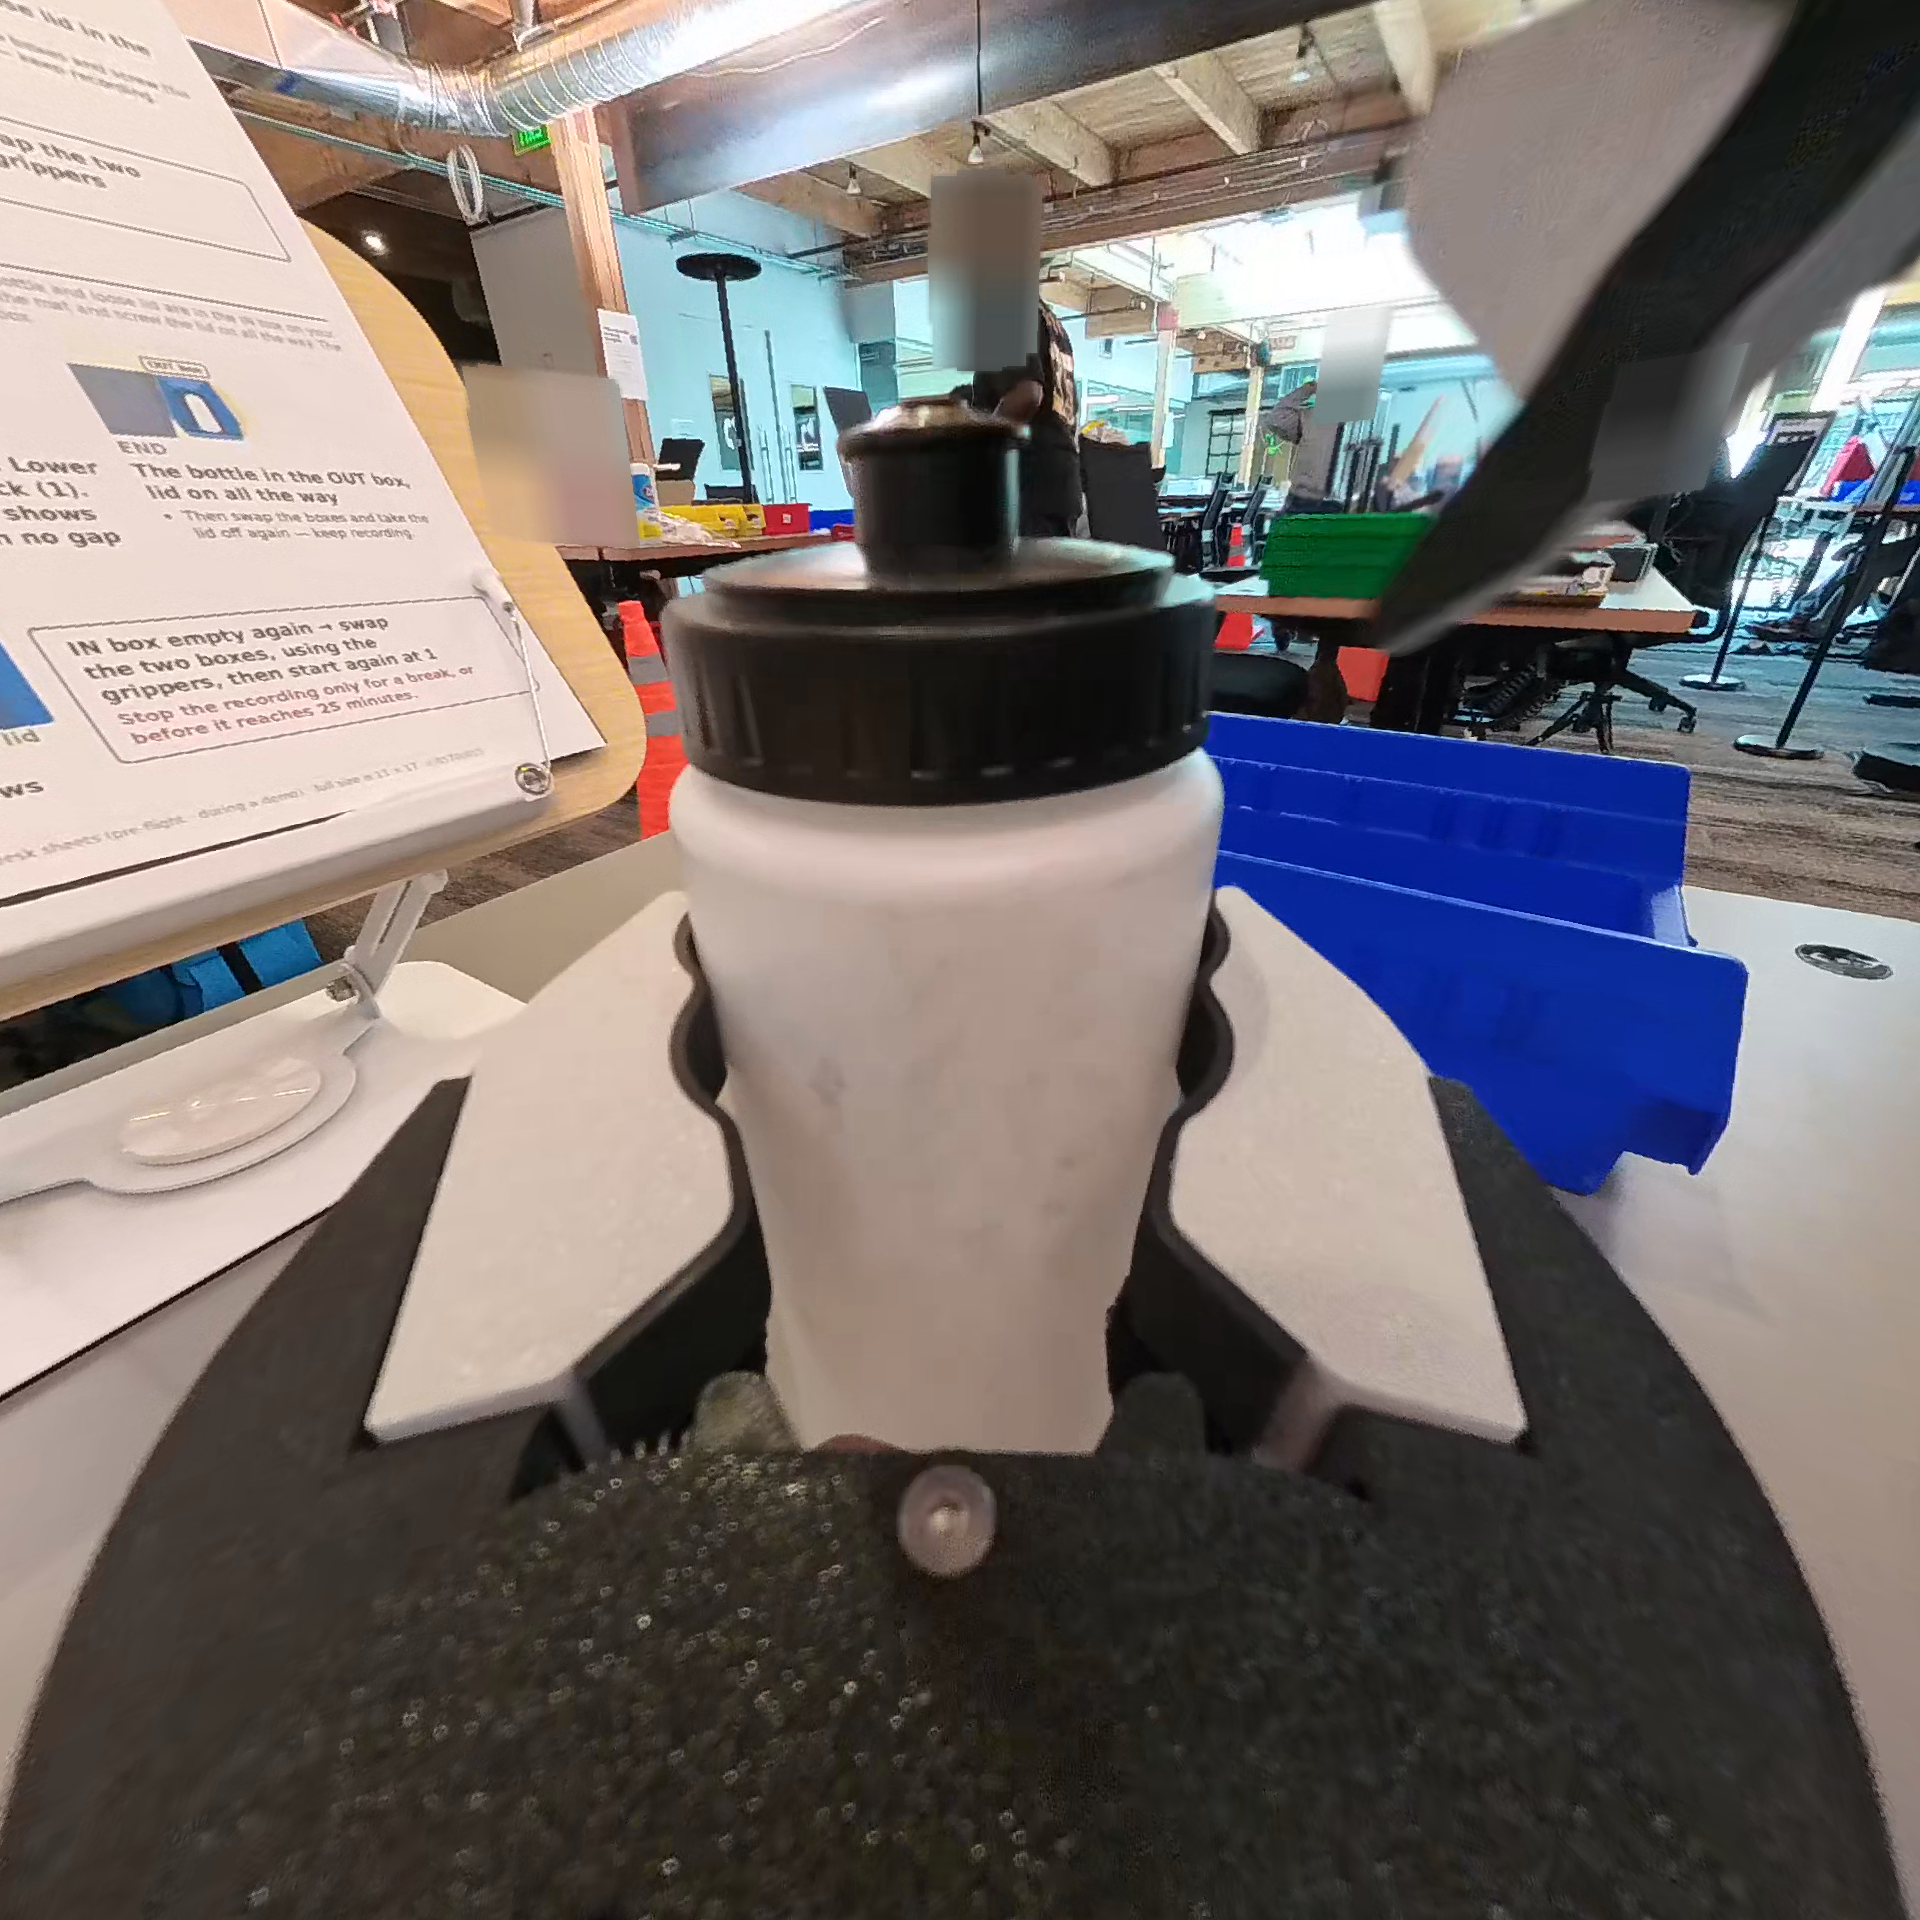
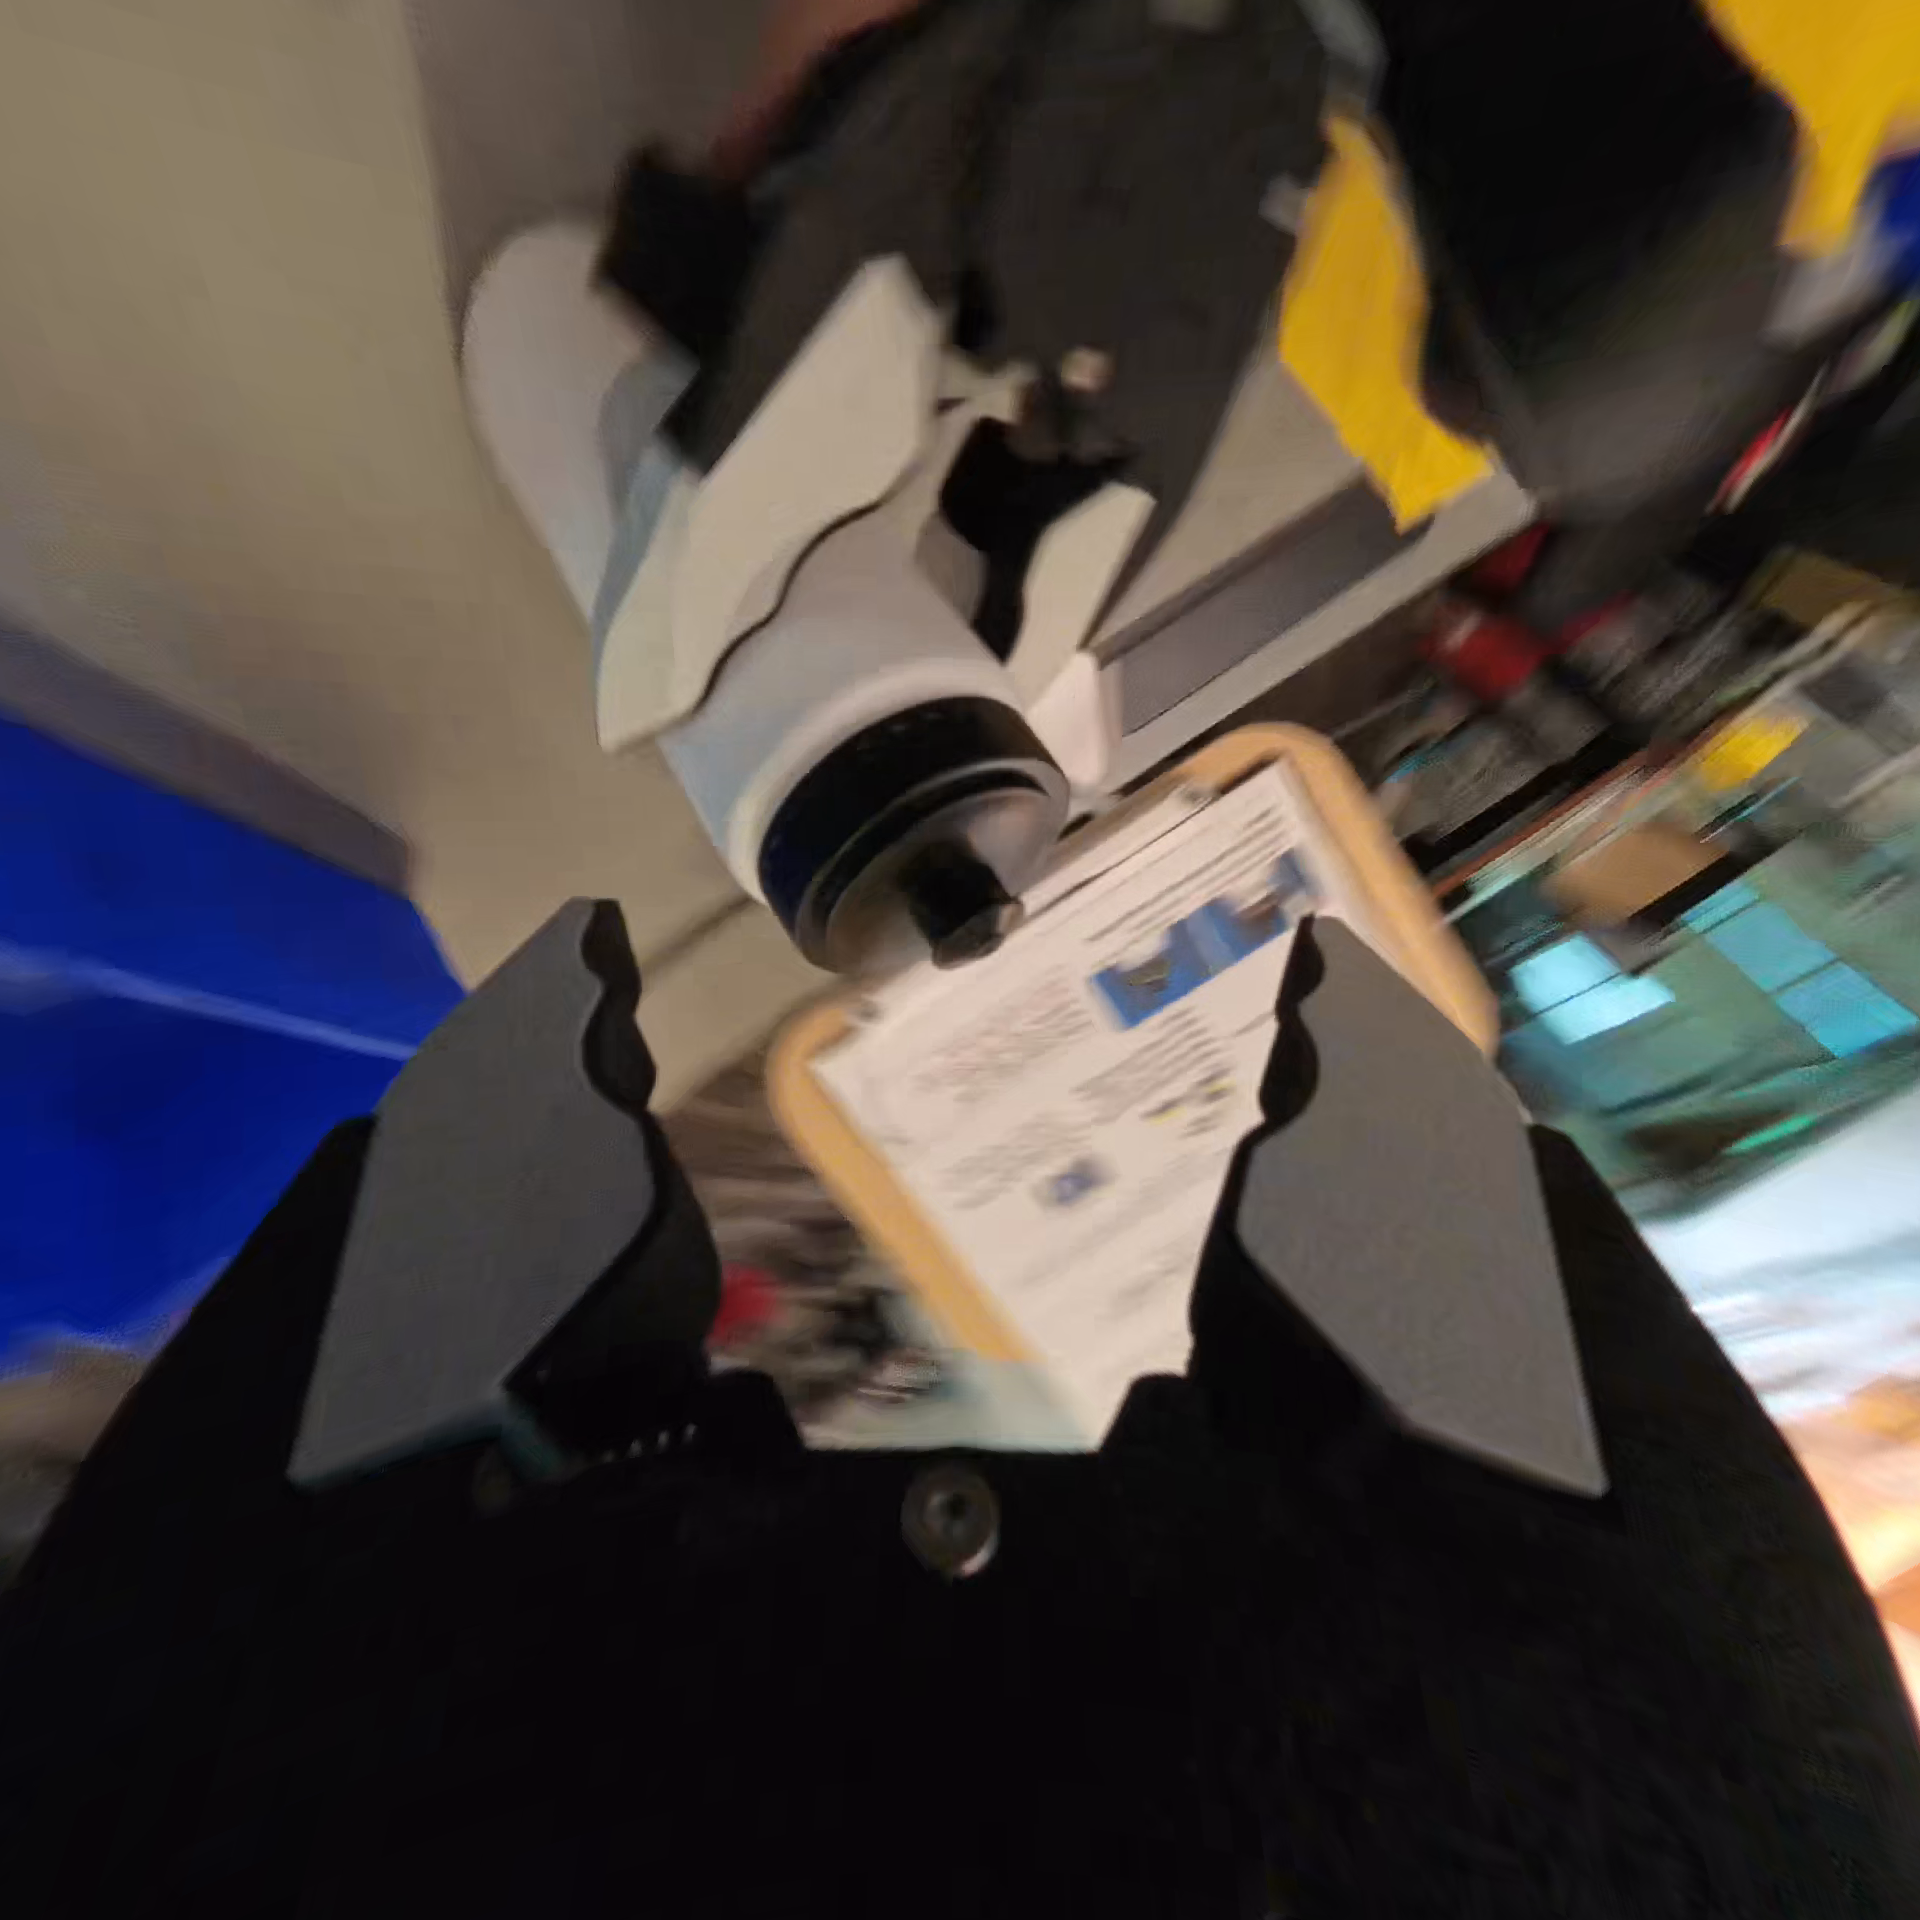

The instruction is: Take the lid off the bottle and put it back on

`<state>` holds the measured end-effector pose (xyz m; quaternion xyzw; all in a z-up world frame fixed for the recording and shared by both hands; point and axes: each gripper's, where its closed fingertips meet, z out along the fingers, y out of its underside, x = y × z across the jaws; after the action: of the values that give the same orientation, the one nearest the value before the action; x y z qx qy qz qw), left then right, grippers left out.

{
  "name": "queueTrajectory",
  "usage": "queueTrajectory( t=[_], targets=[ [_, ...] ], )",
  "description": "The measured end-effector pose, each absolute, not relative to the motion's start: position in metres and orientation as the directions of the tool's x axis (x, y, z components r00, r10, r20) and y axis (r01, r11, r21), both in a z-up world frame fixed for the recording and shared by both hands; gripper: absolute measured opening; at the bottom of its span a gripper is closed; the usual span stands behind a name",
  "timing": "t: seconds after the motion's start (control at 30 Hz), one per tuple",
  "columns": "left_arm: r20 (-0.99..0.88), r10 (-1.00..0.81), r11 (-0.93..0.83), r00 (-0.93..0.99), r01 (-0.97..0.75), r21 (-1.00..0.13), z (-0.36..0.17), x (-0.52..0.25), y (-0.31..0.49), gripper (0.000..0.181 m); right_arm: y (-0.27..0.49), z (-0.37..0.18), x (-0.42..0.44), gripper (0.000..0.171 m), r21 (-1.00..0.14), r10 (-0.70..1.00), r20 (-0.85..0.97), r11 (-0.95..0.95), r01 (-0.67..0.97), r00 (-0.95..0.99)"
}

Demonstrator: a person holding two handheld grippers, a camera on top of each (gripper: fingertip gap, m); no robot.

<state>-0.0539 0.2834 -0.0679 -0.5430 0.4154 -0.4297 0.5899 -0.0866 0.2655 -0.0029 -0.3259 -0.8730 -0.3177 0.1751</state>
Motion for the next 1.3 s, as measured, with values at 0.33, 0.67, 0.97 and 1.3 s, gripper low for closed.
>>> queueTrajectory(
  t=[0.33, 0.67, 0.97, 1.3],
  targets=[
    [-0.023, -0.947, 0.046, 0.32, 0.062, -0.997, -0.068, -0.056, 0.284, 0.087, 0.268, -0.002, -0.086, 0.102, -0.859, 0.55, 0.143, -0.345, 0.38, 0.823],
    [-0.024, -0.942, 0.049, 0.336, 0.065, -0.997, -0.068, -0.057, 0.284, 0.087, 0.292, -0.039, -0.089, 0.084, -0.955, 0.249, -0.157, -0.287, -0.082, 0.956],
    [-0.02, -0.961, 0.038, 0.277, 0.06, -0.998, -0.069, -0.055, 0.281, 0.087, 0.288, -0.039, -0.094, 0.077, -0.903, 0.725, -0.032, -0.317, 0.292, 0.689],
    [-0.015, -0.975, 0.032, 0.221, 0.077, -0.997, -0.068, -0.055, 0.278, 0.087, 0.275, -0.042, -0.095, 0.077, -0.795, 0.993, -0.036, -0.099, 0.599, 0.116]
  ],
)
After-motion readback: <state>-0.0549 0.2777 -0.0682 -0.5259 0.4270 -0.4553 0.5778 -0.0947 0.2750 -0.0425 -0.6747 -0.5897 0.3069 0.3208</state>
